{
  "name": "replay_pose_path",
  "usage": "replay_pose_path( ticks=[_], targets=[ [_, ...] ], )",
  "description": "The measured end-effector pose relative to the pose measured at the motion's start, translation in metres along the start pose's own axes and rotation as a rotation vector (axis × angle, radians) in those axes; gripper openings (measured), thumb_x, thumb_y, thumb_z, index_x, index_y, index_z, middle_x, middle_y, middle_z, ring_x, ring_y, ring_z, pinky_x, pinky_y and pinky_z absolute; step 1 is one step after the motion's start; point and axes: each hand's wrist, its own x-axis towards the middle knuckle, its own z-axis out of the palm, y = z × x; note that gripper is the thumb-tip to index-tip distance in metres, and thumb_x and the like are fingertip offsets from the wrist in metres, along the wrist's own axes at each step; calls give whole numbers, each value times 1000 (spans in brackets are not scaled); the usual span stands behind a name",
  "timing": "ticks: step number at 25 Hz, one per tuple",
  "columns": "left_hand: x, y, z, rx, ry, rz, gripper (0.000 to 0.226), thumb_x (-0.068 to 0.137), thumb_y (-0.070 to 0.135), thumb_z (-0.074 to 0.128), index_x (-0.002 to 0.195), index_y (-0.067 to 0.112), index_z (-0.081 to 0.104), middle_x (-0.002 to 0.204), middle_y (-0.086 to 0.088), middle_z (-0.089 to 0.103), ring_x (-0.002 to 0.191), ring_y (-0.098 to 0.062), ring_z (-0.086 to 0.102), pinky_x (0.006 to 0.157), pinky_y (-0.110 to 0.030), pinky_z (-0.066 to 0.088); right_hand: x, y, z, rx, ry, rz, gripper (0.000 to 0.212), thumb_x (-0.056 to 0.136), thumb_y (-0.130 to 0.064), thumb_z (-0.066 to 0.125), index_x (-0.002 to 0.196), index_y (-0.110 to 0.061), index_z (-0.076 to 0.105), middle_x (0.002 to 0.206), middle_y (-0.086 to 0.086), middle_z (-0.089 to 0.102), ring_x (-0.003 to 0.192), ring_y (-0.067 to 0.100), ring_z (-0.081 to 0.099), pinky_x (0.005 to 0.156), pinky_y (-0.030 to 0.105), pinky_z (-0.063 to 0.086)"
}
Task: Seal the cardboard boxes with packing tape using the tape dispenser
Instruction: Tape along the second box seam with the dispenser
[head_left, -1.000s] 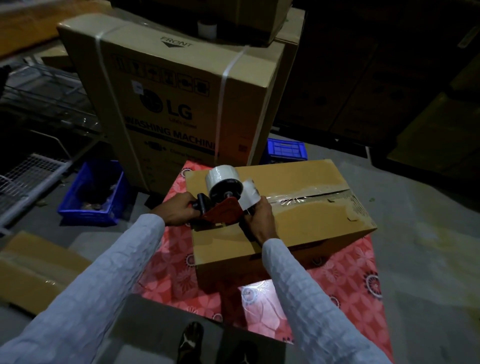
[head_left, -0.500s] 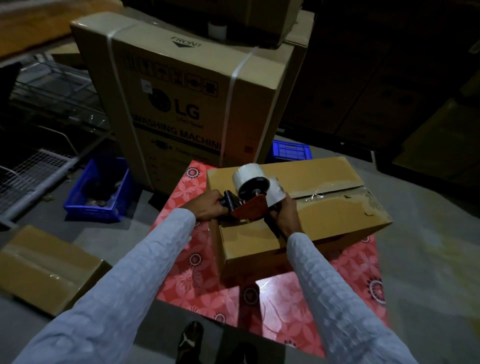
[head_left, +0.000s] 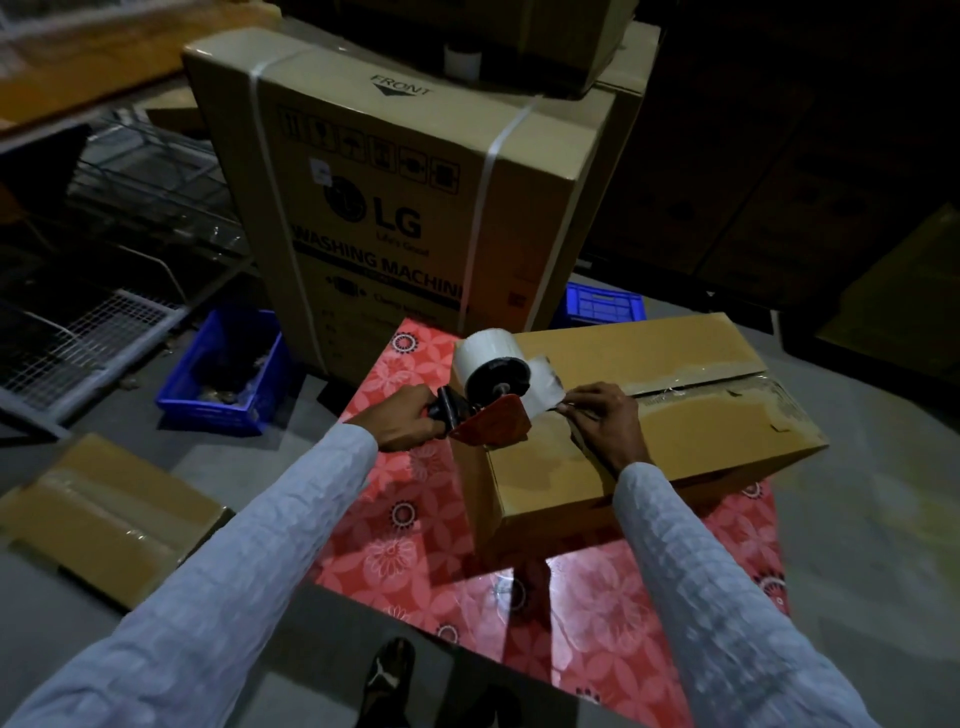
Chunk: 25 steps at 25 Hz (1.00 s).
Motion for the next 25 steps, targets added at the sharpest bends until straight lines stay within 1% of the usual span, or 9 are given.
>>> replay_pose_path(
  ticks=[2,4,8,11,14,17,19,23,25],
  targets=[
    [-5,-6,-3,-18,15,-17,25,88,19,64,75,-1,59,64,-6,55,54,-16,49,56,-30,38,2,2,-1,36,-4,10,18,83,-31,85,98,-20,84,98,-3,73,99,10,62,84,5,42],
    [-14,-20,-10,-11,36,-66,30,85,24,65,85,-6,60,68,-9,57,58,-20,51,58,-34,41,2,4,-2,65,-2,-2,18,83,-31,85,98,-21,84,98,-5,72,101,9,62,86,16,50],
    [-39,-53,-16,89,20,-128,35,68,38,59,78,5,57,70,-8,55,65,-25,55,60,-37,43,-3,-2,4,-3,-19,27,16,90,-30,78,105,-25,79,109,-6,64,103,9,58,86,27,54],
    [-42,-56,-8,96,24,-136,33,72,37,60,79,5,58,72,-10,57,69,-27,58,62,-41,47,-4,-25,15,-145,8,-31,12,91,-23,73,103,-23,74,108,-6,61,103,12,51,80,34,54],
    [-33,-52,-3,104,29,-145,18,87,21,68,82,7,58,71,-4,56,67,-22,55,61,-33,43,-11,-67,42,-50,-22,-36,18,90,-19,73,107,-15,75,111,1,63,107,18,52,84,32,48],
    [-24,-59,-3,77,7,-163,11,89,17,66,84,9,59,69,0,57,59,-15,54,55,-28,42,-28,-96,76,108,35,78,26,94,-16,68,116,-4,73,118,10,64,115,27,53,95,31,43],
    [-21,-62,-1,56,-13,-168,9,89,14,65,86,8,59,69,-2,56,57,-16,52,55,-28,42,-31,-94,82,138,29,130,28,97,-16,65,121,-3,71,125,10,63,120,26,52,100,27,38],
    [-20,-51,0,-78,-83,-192,14,90,9,62,100,-1,60,72,-10,53,57,-22,47,49,-28,38,-24,-71,73,69,4,14,31,90,-13,68,117,0,73,121,16,66,118,33,52,97,24,34],
    [-22,-36,3,-186,-138,-191,10,90,6,62,99,5,60,73,-12,52,59,-22,48,47,-28,40,-25,-64,64,71,4,-11,30,87,-9,71,116,0,74,120,16,66,116,35,53,98,26,36]
  ],
)
